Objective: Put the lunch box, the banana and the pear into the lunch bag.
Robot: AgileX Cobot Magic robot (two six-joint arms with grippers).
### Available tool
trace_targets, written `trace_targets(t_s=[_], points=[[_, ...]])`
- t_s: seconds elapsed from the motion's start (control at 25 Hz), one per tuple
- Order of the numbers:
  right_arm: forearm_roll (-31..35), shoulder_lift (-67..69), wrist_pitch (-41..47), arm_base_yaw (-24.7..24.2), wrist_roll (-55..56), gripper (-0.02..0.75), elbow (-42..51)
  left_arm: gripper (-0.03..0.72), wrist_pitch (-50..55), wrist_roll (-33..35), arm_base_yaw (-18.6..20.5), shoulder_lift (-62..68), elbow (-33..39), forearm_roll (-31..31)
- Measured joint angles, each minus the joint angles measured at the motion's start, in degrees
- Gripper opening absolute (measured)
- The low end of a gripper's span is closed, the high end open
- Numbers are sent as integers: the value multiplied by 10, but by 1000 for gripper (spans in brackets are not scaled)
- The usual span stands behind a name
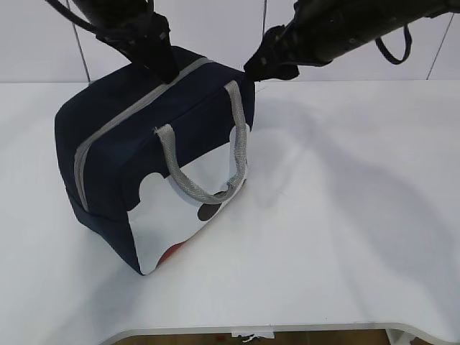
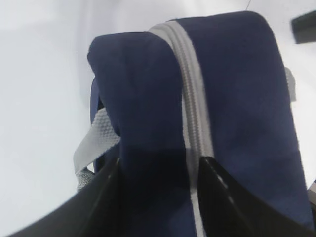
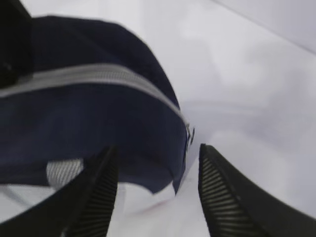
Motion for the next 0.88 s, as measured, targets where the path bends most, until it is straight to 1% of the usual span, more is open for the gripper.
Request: trace_targets(t_s=[0.24, 0.48, 0.6, 0.72, 0.8, 0.88], points=[[-101, -31, 59, 0, 95, 417, -2, 363, 0, -27, 0, -5, 0, 6], [-185, -72, 144, 0, 193, 416, -5, 363, 1, -104, 0, -31, 0, 57], [-222, -89, 197, 0, 244, 416, -19, 363, 1, -143, 0, -52, 0, 80], [-260, -96, 265, 0, 291, 416, -46, 363, 3, -175, 0, -76, 0, 91], [-288, -98, 313, 0, 323, 416, -66, 363, 3, -186, 0, -94, 6, 93], [-308, -98, 337, 0, 344, 416, -87, 362, 3, -191, 0, -121, 24, 95]])
